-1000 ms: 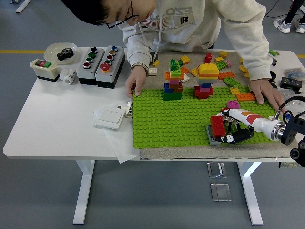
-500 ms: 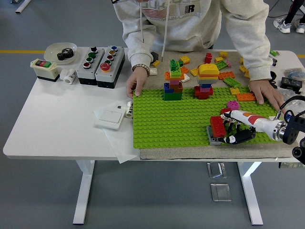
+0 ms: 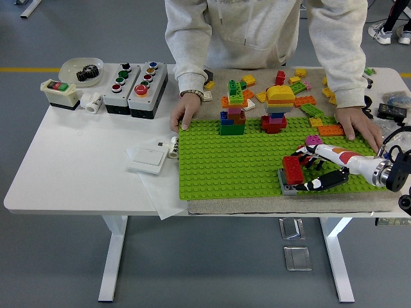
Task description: Pick up the brick,pile it on top of brick,press brick,pick up the brick,pile it on top of brick,press brick
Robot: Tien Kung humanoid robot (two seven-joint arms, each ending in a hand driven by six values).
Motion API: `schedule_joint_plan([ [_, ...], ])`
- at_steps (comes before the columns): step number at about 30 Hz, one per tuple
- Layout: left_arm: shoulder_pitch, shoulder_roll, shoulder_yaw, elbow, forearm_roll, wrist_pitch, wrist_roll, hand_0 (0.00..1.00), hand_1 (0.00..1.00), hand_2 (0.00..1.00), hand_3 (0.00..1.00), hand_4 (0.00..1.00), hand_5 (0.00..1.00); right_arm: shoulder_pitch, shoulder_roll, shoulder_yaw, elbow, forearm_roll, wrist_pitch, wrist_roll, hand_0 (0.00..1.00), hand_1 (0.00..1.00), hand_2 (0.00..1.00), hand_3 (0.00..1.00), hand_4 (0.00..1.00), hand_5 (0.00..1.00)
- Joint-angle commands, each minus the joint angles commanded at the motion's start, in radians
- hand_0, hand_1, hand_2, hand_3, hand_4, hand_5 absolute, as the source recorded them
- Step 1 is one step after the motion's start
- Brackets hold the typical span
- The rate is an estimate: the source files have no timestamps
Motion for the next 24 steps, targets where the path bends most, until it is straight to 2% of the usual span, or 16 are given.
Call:
schedule_joint_plan([
  [3,0.0,0.0,0.001,0.0,-0.002,-0.001,0.0,0.812,0.711,0.604,0.541,0.536,0.552,-0.002,-0.002,0.008,0.003,-0.002,-0.003,0.003,0.591,0.678,0.807,0.877,0.998,0.46],
  [4,0.0,0.0,0.001,0.0,-0.002,-0.001,0.001,0.812,0.713,0.604,0.541,0.537,0.551,-0.002,-0.002,0.01,0.003,-0.004,-0.003,0.003,0.636,0.687,0.825,0.896,0.998,0.461],
  [9,0.001,0.001,-0.006,0.0,0.003,-0.002,0.003,0.812,0.713,0.604,0.541,0.537,0.551,-0.007,-0.01,0.028,0.013,-0.021,0.001,0.003,0.636,0.687,0.825,0.896,0.998,0.461],
  [11,0.002,0.001,-0.009,0.0,0.007,-0.003,0.004,0.811,0.711,0.604,0.542,0.537,0.551,-0.011,-0.016,0.039,0.021,-0.031,0.004,0.001,0.671,0.705,0.834,0.917,0.998,0.464],
  [15,0.005,0.002,-0.021,0.0,0.018,-0.003,0.007,0.811,0.711,0.604,0.542,0.537,0.551,-0.025,-0.038,0.078,0.06,-0.065,0.017,-0.008,0.671,0.705,0.834,0.917,0.998,0.464],
  [16,0.005,0.002,-0.021,0.0,0.019,-0.004,0.007,0.816,0.714,0.604,0.542,0.537,0.551,-0.029,-0.042,0.088,0.068,-0.071,0.019,-0.011,0.715,0.731,0.848,0.941,0.998,0.447],
  [24,0.009,0.003,-0.027,0.0,0.029,-0.006,0.01,0.817,0.714,0.604,0.541,0.537,0.551,-0.075,-0.088,0.169,0.138,-0.111,0.046,-0.042,0.74,0.754,0.863,0.941,0.998,0.423],
])
